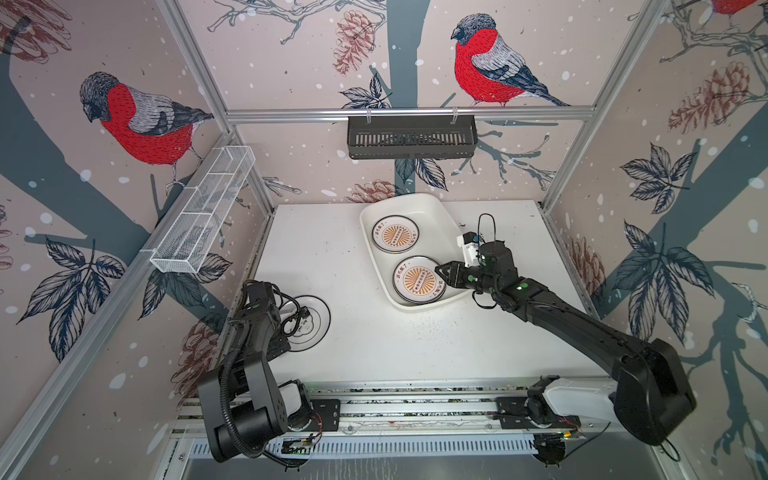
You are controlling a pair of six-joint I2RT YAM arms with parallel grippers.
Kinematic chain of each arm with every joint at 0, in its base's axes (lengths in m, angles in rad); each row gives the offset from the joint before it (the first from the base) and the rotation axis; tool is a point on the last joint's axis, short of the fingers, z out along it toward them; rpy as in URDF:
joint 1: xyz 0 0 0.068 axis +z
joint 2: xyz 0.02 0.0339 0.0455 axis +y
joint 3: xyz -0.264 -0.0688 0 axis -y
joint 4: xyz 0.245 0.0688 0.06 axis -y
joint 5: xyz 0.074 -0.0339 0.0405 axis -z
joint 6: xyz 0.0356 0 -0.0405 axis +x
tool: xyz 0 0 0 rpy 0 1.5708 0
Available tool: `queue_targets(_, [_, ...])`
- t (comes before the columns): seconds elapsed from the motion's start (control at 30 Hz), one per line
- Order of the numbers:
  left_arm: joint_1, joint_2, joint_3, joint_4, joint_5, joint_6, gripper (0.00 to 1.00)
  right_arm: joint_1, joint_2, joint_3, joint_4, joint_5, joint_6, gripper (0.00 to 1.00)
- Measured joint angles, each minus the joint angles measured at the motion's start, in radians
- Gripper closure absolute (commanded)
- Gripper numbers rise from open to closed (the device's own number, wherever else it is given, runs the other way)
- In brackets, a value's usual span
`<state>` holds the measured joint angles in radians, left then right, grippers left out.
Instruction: Place the plates into the plastic bin on the countertop
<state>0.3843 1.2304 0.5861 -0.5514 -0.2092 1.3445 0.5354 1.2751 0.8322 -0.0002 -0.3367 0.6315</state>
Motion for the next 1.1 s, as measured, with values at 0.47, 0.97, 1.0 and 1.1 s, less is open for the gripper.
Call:
queue_targets(0.47, [-0.023, 0.151, 0.153, 0.021, 0.145, -0.137, 0.03, 0.005, -0.008, 0.001, 0.000, 0.008, 0.001, 0.65])
queue_targets(0.97, [-0.164, 0.238, 0.254, 0.009, 0.279, -0.353, 0.03, 0.006, -0.045, -0.015, -0.014, 0.029, 0.014, 0.65])
queue_targets(1.0, [-0.164, 0.240, 0.264, 0.008, 0.290, -0.361, 0.03, 0.006, -0.047, -0.017, -0.015, 0.030, 0.019, 0.65])
queue_targets(1.1, [-0.165, 0.241, 0.279, 0.007, 0.315, -0.387, 0.03, 0.006, -0.058, -0.021, -0.017, 0.030, 0.019, 0.65])
